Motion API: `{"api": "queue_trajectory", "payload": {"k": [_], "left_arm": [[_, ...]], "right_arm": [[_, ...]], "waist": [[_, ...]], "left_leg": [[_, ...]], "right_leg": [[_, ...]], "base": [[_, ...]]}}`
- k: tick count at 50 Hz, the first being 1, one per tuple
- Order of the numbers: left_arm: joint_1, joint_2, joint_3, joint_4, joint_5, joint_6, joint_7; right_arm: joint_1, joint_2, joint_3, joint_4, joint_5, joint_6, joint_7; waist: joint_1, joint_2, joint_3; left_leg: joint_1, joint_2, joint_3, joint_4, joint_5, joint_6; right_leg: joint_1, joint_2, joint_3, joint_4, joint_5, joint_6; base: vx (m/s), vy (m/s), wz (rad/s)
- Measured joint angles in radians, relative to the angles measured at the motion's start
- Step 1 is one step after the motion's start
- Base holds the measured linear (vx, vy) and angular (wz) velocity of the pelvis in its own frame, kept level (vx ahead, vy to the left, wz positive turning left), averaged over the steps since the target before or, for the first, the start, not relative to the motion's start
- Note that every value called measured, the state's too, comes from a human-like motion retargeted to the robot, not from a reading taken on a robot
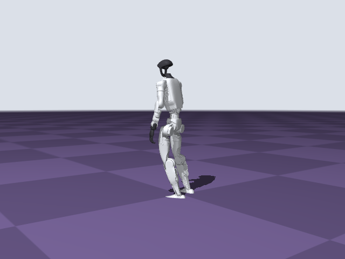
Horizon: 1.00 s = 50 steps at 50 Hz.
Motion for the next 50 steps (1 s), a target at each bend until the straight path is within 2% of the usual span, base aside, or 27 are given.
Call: {"api": "queue_trajectory", "payload": {"k": [22,29,33,37,42,50], "left_arm": [[0.003,-0.033,0.05,-0.085,-0.049,-0.021,0.062],[0.004,-0.052,0.055,-0.085,-0.058,-0.025,0.057],[0.002,-0.064,0.055,-0.078,-0.061,-0.021,0.047],[0.004,-0.079,0.048,-0.064,-0.061,-0.012,0.038],[0.012,-0.096,0.041,-0.043,-0.061,0.001,0.027],[-0.002,-0.074,0.046,-0.017,-0.072,0.004,0.026]], "right_arm": [[0.021,-0.018,-0.061,0.002,0.013,-0.002,-0.028],[0.021,-0.029,-0.076,0.009,0.023,-0.004,-0.023],[0.017,-0.037,-0.085,0.011,0.026,-0.003,-0.018],[0.016,-0.043,-0.095,0.011,0.031,0.001,-0.016],[0.016,-0.043,-0.104,0.011,0.044,0.008,-0.011],[0.046,-0.012,-0.116,0.013,0.066,0.025,-0.001]], "waist": [[0.02,0.006,0.015],[0.016,-0.007,0.021],[0.012,-0.014,0.021],[-0.013,-0.023,0.02],[-0.048,-0.018,0.016],[-0.093,0.006,0.006]], "left_leg": [[0.014,-0.032,0.006,0.041,-0.04,0.023],[0.018,-0.065,-0.002,0.03,-0.04,0.036],[0.016,-0.085,0.002,0.008,-0.034,0.039],[0.014,-0.11,-0.006,-0.022,-0.024,0.041],[0.014,-0.117,-0.007,-0.068,-0.011,0.039],[0.019,-0.095,0.003,-0.129,-0.006,0.031]], "right_leg": [[0.006,-0.038,0.003,0.039,-0.044,0.013],[-0.066,-0.083,0.011,0.194,-0.1,0.006],[-0.133,-0.12,-0.039,0.336,-0.146,-0.024],[-0.219,-0.138,-0.006,0.44,-0.16,-0.017],[-0.327,-0.156,0.017,0.449,-0.146,-0.011],[-0.459,-0.143,0.033,0.288,-0.045,0.025]], "base": [[0.0,0.0,0.0],[0.0,0.0,0.0],[0.0,0.0,0.0],[0.01,0.01,0.03],[0.07,0.05,0.08],[0.12,0.02,0.01]]}}
